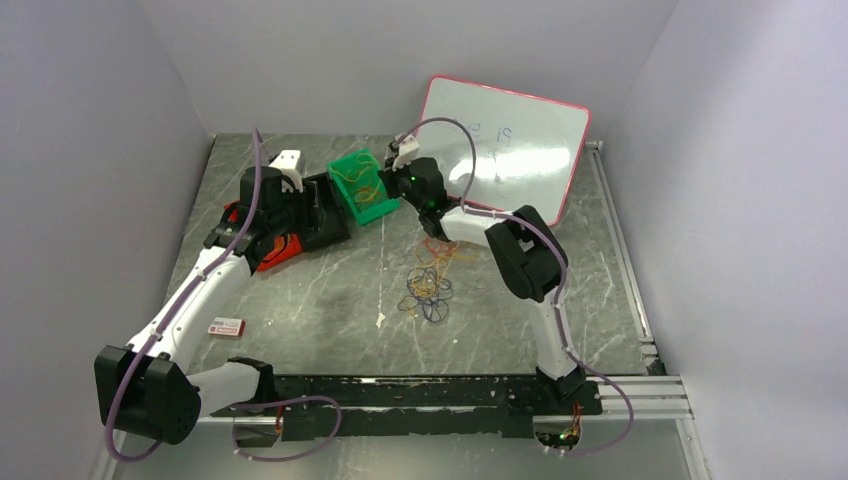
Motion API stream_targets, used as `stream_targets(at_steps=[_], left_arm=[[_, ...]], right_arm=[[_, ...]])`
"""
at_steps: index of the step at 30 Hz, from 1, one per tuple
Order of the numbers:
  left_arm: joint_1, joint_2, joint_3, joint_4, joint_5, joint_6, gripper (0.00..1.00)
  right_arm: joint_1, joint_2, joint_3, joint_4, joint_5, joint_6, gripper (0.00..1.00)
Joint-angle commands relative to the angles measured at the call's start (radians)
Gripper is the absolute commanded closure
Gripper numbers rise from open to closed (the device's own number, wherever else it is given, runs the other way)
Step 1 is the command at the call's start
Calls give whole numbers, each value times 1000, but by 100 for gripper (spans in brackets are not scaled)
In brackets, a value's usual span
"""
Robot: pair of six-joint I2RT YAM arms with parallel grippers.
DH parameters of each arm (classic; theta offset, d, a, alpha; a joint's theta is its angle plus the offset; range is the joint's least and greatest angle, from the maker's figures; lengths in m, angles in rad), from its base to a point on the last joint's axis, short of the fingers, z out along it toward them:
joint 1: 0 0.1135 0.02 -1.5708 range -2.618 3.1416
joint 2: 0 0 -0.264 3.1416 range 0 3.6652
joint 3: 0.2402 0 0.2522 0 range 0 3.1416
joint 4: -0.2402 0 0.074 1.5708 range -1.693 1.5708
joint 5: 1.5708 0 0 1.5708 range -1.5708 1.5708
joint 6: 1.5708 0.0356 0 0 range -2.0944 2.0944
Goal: Untangle the cables
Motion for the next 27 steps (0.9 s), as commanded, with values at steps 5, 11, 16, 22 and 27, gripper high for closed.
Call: stream_targets(at_steps=[5, 11, 16, 22, 27], left_arm=[[7, 3, 3, -4, -3, 15, 38], [7, 7, 3, -4, -4, 16, 38], [7, 6, 4, -8, -14, 19, 38], [7, 9, 3, -7, -11, 21, 38], [7, 7, 0, -7, -13, 23, 38]], right_arm=[[9, 163, 233, -110, -18, -300, 100], [15, 236, 326, -96, -60, -453, 100], [25, 267, 389, -160, -99, -527, 100], [56, 308, 456, -287, -67, -639, 100], [69, 360, 543, -380, -49, -684, 100]])
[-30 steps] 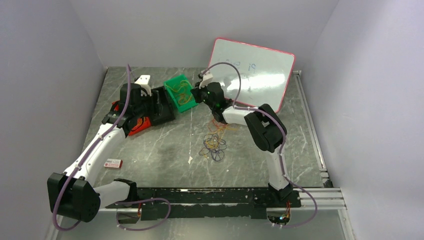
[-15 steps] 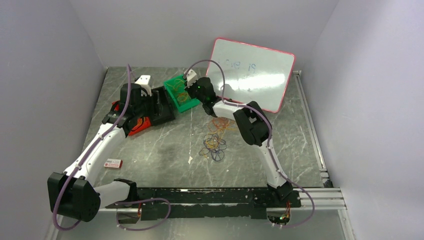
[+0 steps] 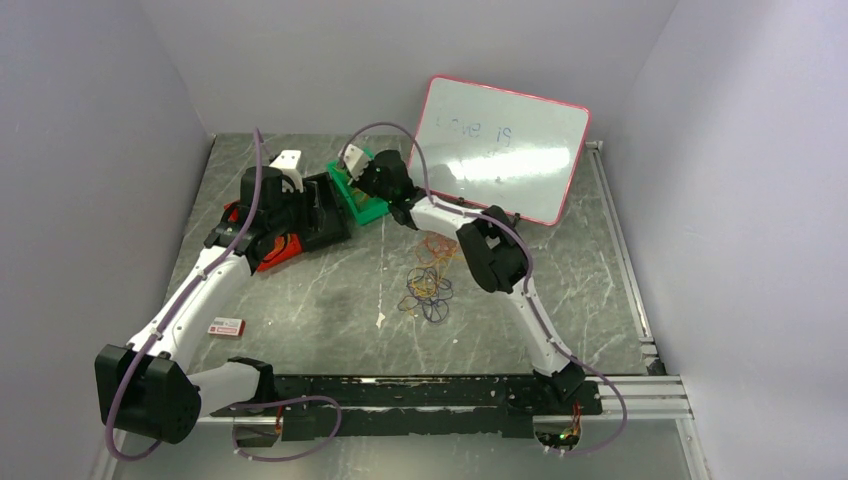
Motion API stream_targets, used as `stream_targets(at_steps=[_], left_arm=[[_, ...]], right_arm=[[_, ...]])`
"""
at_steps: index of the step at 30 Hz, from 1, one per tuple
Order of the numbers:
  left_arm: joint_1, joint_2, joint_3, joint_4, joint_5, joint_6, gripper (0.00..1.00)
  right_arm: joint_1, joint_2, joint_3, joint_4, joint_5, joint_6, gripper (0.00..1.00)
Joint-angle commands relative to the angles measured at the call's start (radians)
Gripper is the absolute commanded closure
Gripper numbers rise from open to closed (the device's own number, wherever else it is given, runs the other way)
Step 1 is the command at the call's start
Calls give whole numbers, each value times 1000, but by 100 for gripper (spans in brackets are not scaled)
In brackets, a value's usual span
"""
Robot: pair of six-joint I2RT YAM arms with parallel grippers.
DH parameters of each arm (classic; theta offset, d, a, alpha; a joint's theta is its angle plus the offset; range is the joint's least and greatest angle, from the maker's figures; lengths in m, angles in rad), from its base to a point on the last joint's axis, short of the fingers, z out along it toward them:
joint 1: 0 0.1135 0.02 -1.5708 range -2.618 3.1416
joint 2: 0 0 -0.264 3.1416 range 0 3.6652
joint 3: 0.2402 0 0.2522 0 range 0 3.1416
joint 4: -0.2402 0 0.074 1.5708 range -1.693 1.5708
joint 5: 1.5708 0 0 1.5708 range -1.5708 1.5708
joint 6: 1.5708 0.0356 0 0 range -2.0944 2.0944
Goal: Untangle the cables
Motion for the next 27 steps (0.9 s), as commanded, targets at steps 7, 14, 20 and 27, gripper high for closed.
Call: stream_targets(at_steps=[7, 14, 20, 27], left_arm=[[7, -1, -6, -5, -11, 10, 38], [7, 3, -9, -2, -13, 11, 38], [7, 1, -10, -2, -20, 14, 38], [7, 8, -8, -1, -13, 11, 38]], right_arm=[[16, 138, 195, -197, 35, -89, 100], [16, 217, 324, -330, 19, -87, 100], [16, 255, 370, -391, -8, -78, 100], [13, 250, 359, -433, -25, -56, 100]])
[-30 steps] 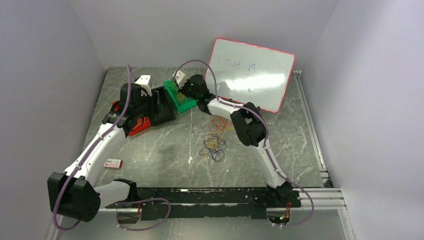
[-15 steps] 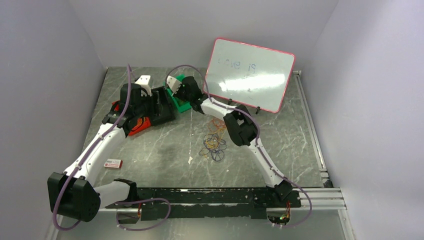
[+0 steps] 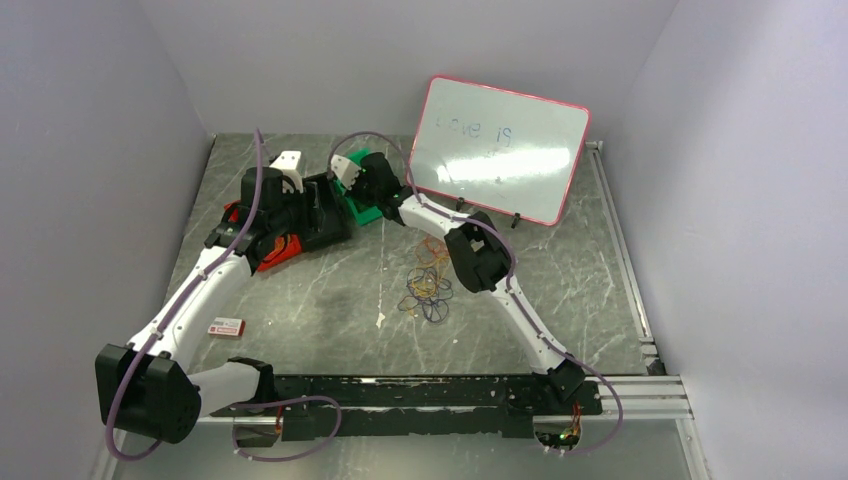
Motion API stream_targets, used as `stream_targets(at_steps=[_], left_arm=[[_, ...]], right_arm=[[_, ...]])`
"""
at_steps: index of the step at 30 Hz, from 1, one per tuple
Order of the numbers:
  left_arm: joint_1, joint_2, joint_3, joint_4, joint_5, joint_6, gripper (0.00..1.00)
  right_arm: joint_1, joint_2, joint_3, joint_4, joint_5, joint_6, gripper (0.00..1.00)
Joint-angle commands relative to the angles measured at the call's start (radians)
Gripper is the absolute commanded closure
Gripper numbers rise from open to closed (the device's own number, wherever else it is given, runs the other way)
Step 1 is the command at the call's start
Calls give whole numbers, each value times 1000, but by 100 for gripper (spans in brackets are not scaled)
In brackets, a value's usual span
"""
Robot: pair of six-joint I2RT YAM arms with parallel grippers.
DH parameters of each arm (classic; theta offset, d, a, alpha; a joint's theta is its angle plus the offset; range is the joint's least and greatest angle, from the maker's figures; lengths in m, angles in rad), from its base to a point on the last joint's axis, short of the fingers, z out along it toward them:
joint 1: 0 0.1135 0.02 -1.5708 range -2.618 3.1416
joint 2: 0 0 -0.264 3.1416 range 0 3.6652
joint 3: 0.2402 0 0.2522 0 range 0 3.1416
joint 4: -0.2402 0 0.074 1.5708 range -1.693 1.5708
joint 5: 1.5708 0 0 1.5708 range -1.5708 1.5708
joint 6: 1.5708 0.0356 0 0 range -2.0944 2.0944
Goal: Untangle the cables
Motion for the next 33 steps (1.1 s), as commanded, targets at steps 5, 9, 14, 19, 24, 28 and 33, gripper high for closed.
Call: stream_targets(at_steps=[5, 9, 14, 19, 24, 28, 33], left_arm=[[7, 5, -5, -2, -11, 13, 38], [7, 5, -3, -6, -10, 10, 38], [7, 1, 1, -9, -12, 9, 38], [7, 3, -1, -10, -10, 10, 38], [7, 7, 4, -7, -7, 9, 38], [7, 13, 11, -7, -3, 6, 38], [7, 12, 11, -9, -3, 6, 38]], right_arm=[[-9, -34, -56, -11, 9, 33, 100], [-11, -70, -76, 37, 23, 40, 91], [-14, -94, -87, 73, 29, 46, 83], [-16, -130, -117, 108, 37, 37, 79], [-21, -172, -151, 133, 31, 34, 74], [-23, -188, -160, 127, 20, 34, 70], [-26, -208, -197, 138, 13, 39, 63]])
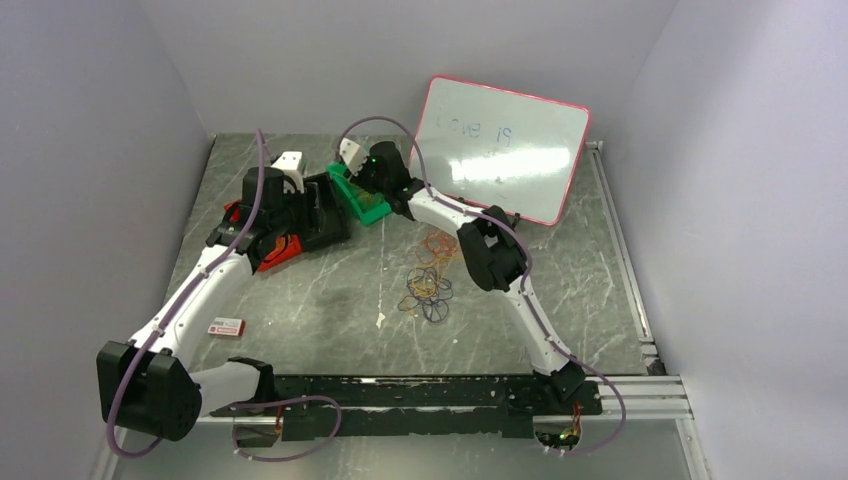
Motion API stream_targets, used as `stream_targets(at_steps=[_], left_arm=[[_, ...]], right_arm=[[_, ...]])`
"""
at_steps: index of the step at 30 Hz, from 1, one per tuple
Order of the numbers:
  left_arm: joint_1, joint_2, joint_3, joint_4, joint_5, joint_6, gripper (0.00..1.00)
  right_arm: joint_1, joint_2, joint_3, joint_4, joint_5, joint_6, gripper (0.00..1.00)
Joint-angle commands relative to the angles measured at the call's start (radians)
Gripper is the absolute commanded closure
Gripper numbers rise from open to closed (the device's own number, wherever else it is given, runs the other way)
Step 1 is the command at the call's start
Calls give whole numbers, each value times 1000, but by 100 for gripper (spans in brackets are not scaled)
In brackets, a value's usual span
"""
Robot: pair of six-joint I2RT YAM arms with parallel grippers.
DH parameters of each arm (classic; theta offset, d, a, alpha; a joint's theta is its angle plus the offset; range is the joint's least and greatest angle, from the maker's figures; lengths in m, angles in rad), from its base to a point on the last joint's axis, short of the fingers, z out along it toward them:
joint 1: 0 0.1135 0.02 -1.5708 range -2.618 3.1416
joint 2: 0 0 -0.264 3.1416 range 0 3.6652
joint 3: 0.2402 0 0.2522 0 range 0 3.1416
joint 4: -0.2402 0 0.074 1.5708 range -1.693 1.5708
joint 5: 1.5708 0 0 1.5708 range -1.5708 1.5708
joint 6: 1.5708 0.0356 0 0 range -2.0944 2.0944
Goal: Untangle the cables
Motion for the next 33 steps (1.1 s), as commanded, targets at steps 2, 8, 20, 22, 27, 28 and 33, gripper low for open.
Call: stream_targets(at_steps=[2, 8, 20, 22, 27, 28, 33], left_arm=[[7, -1, 12, -9, -4, 6, 38], [7, 0, 11, -7, -1, 5, 38], [7, -13, 9, -12, 0, 5, 38], [7, -14, 9, -12, 0, 3, 38], [7, -15, 12, -10, 8, -11, 38], [7, -16, 12, -8, 8, -17, 38], [7, -28, 8, 8, 10, -55, 35]], right_arm=[[-7, -59, -54, 32, -22, 11, 59], [-11, -116, -99, 48, -60, 43, 47], [-21, -262, -237, 120, -67, 128, 28], [-25, -305, -271, 139, -68, 153, 28], [-25, -445, -421, 190, 19, 258, 28], [-26, -482, -460, 199, 46, 290, 28], [-27, -669, -616, 103, 194, 548, 28]])
